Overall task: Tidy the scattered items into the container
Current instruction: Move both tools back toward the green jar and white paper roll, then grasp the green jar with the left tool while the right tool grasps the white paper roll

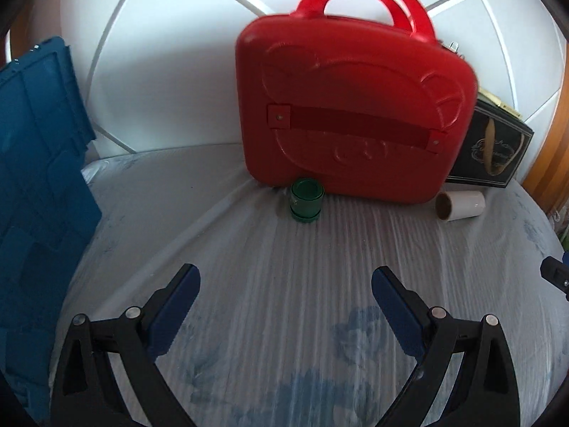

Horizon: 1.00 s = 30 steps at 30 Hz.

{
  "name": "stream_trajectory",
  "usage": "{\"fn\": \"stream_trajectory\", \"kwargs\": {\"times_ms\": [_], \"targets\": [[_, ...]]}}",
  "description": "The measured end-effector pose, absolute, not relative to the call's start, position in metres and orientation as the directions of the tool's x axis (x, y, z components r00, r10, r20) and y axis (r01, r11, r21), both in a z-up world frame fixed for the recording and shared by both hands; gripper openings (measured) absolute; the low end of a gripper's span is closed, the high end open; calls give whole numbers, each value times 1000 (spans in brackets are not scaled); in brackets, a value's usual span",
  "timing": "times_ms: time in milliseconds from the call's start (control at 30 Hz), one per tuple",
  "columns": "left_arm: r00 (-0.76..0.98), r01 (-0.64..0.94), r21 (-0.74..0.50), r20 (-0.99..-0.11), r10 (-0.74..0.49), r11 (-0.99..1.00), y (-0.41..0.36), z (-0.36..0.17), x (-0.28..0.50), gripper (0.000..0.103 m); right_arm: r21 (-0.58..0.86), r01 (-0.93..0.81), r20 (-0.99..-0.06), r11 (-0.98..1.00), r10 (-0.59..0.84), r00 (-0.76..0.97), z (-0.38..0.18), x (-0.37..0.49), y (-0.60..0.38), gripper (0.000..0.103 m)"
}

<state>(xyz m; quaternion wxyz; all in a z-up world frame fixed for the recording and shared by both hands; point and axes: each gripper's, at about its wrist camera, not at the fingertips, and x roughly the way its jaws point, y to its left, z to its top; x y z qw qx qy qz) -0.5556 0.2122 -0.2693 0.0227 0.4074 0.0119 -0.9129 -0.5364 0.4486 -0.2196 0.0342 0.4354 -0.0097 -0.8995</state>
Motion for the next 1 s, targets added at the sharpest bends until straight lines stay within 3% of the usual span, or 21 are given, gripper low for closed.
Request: {"fn": "stream_trajectory", "kwargs": {"times_ms": [167,300,367,400,433,500,567,600,633,767,867,933,1000], "targets": [[-649,85,12,-758,-64,-996,223,-316,-618,98,21,-13,-790,-1000,-9,-614,-257,-584,474,103],[-646,103,22,-758,-84,-994,232,-339,-656,90,23,-17,-796,-1000,-8,-605,-287,-611,490,102],[-636,118,14,-767,-87,-993,236,-349,-670,76,25,-6,-797,-1000,-16,-604,-298,-619,493,102],[-621,120,7,-780,-80,-993,237,-354,-676,64,29,0,-797,-1000,-23,-603,-303,-624,494,102],[-626,130,-13,-777,-72,-991,236,-355,-680,42,38,9,-796,-999,-36,-605,-307,-628,494,102],[-631,139,-12,-771,-80,-990,237,-356,-684,41,50,30,-787,-998,-58,-614,-310,-635,495,99],[-635,116,-1,-769,-74,-993,241,-359,-678,41,66,23,-763,-998,-65,-643,-307,-641,502,76],[-634,107,5,-770,-72,-994,243,-359,-672,41,79,5,-749,-997,-63,-660,-303,-642,509,56],[-636,99,7,-769,-69,-995,245,-359,-663,40,89,-29,-729,-996,-45,-683,-297,-643,518,50],[-640,45,-9,-768,-22,-999,264,-355,-629,40,56,-157,-736,-986,66,-673,-301,-673,552,50],[-652,-12,-10,-758,15,-1000,291,-352,-613,40,109,-90,-772,-990,-27,-635,-319,-693,552,50],[-661,-38,16,-751,13,-999,309,-351,-609,40,148,31,-791,-989,-137,-596,-323,-685,533,41],[-665,-39,34,-747,1,-999,319,-353,-610,40,142,130,-813,-981,-191,-550,-323,-661,514,41]]}}
